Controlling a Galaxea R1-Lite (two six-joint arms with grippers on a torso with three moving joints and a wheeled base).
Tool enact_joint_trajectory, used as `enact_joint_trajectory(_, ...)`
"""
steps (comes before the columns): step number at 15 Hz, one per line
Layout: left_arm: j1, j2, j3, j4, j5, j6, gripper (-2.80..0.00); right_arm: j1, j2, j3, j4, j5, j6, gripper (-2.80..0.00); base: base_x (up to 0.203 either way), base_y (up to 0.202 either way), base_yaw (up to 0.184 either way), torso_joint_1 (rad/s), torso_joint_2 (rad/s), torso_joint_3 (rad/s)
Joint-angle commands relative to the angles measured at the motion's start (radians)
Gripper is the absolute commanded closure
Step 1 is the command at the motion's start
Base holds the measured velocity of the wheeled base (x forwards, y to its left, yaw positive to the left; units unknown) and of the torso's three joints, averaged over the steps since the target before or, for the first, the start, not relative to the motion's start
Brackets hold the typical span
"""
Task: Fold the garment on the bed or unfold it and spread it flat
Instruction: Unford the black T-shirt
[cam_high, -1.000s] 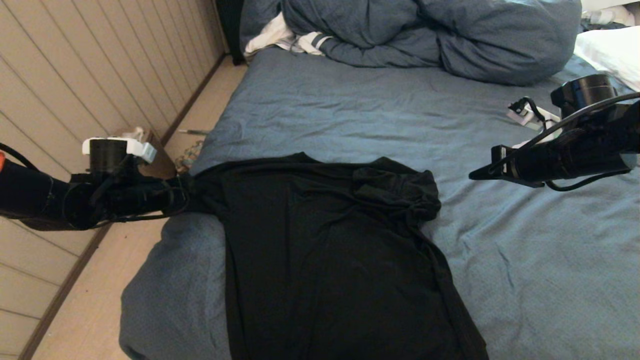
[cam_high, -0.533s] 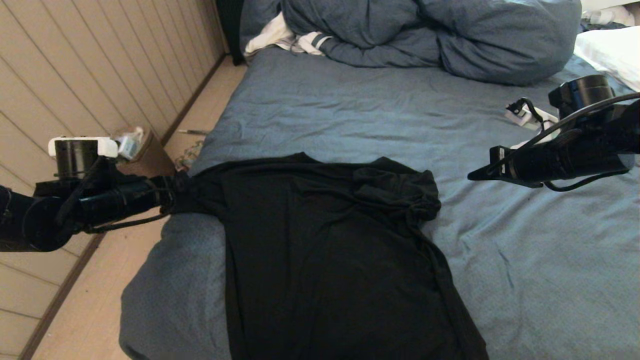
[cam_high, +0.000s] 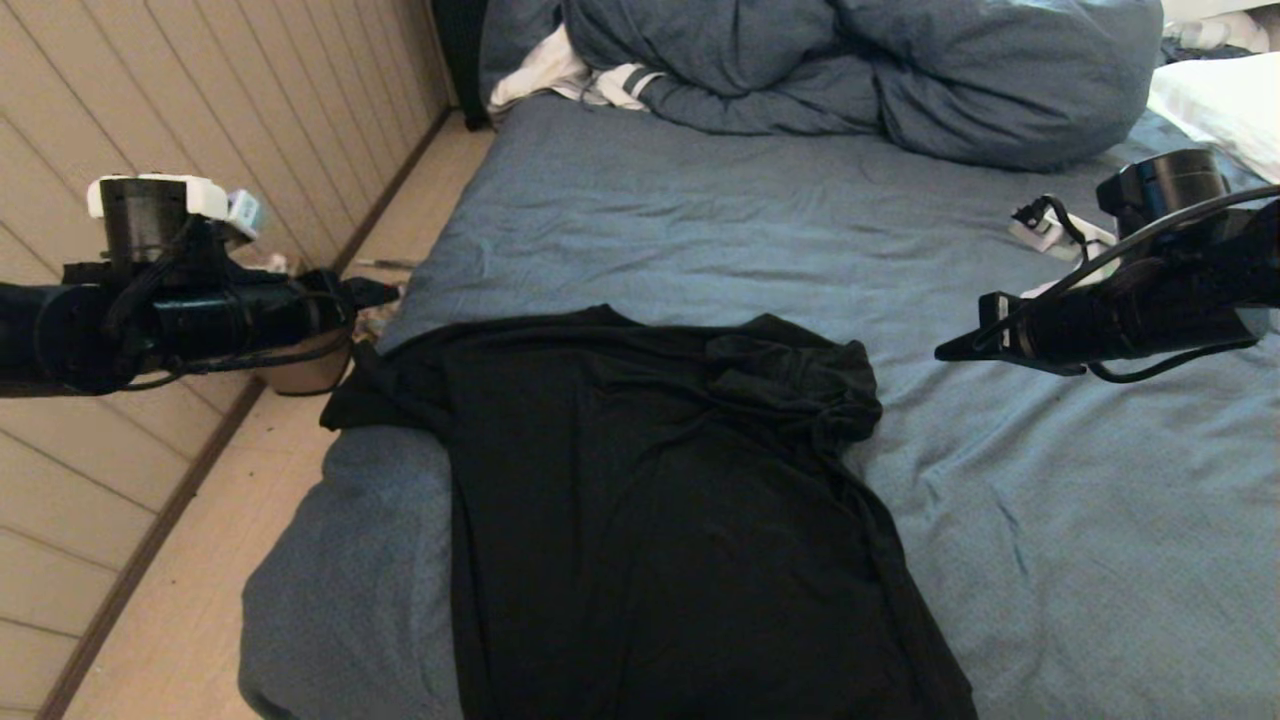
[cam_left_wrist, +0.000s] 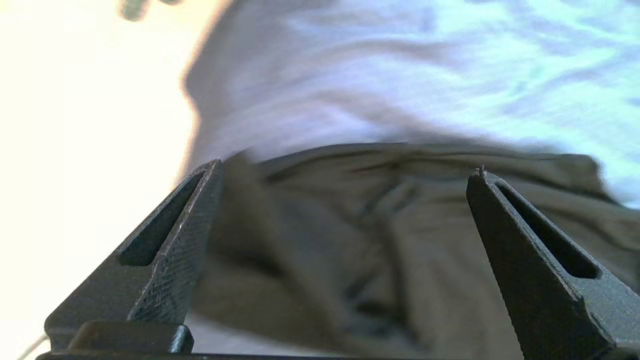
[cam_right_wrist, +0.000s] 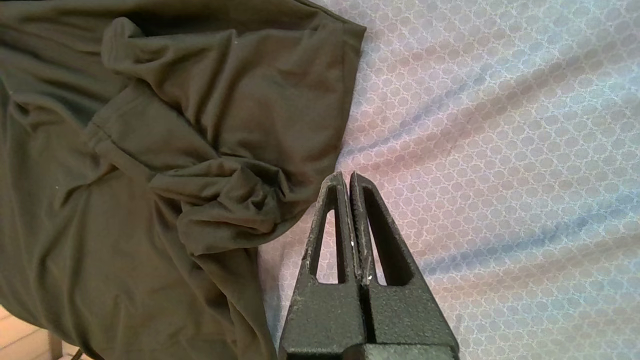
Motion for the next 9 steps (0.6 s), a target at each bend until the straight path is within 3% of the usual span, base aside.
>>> enact_joint_trajectory(1,-0.027,0.072,-0.084,0.038,0.000,-0.015,-2.80,-0.001,0.003,-0.011,0.002,0.000,0.002,0.00,0.000,0.000,0.000,0.000,0.00,0.000)
enact_joint_trajectory(2,-0.041,0.095,-0.115,0.065,0.000,-0.023,-2.80,-0.001,0.004,-0.016,0.002,-0.003,0.000,0.00,0.000,0.000,0.000,0.000,0.00,0.000)
enact_joint_trajectory(3,-0.057,0.120,-0.136,0.080,0.000,-0.026,0.00,-0.001,0.005,-0.020,0.002,-0.005,0.000,0.00,0.000,0.000,0.000,0.000,0.00,0.000)
enact_joint_trajectory(5,-0.092,0.147,-0.145,0.085,0.004,-0.029,0.00,0.001,0.005,-0.014,0.002,-0.005,0.000,0.00,0.000,0.000,0.000,0.000,0.00,0.000)
enact_joint_trajectory(9,-0.088,0.170,-0.120,0.084,0.012,-0.021,0.00,-0.001,0.007,-0.007,-0.003,-0.005,0.000,0.00,0.000,0.000,0.000,0.000,0.00,0.000)
